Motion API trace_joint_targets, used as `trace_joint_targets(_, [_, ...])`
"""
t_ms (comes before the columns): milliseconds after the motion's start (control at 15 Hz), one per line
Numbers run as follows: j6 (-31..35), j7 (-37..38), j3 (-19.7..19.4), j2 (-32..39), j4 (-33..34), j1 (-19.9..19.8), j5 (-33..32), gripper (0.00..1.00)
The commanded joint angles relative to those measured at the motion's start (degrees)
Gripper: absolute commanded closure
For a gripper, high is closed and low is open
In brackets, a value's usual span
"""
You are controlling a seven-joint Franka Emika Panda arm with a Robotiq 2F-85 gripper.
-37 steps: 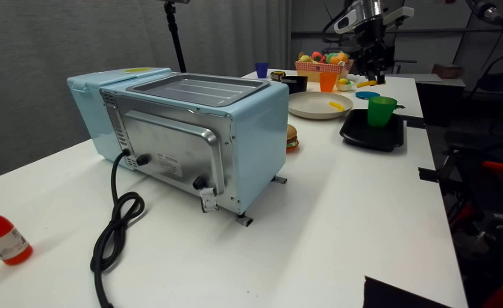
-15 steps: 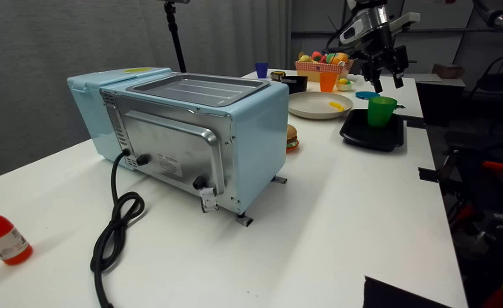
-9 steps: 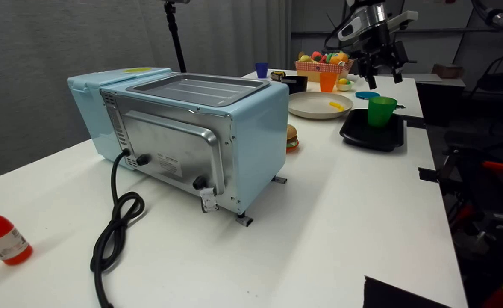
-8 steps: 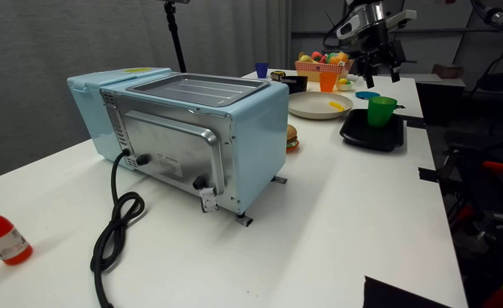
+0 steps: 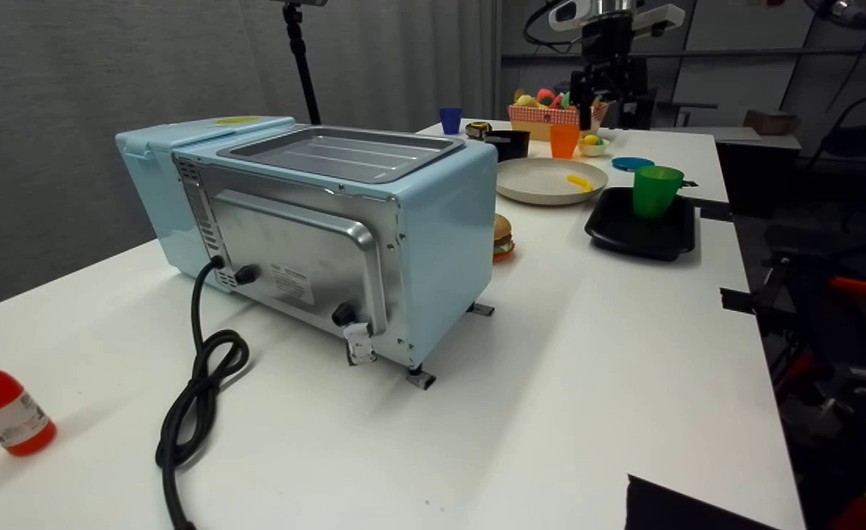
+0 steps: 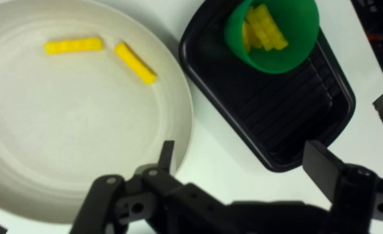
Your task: Remove the potato chips from the grey plate and put them in the dark green cup
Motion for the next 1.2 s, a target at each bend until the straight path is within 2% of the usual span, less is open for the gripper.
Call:
trace_joint_targets(0, [3.0,-3.6,0.4,-3.0,-0.7,0.6,4.3,0.00])
trace_joint_targets(267, [4.0,-5.6,0.2,-5.2,0.5,0.7,7.2,0.00])
trace_joint_targets(333, [3.4,-3.3,-0.6,-2.9,0.8,1.7,5.3,0.00])
trace_joint_targets(1133, [3.3,-3.7,-0.8,-4.2,1.2,1.8,6.0,0.00])
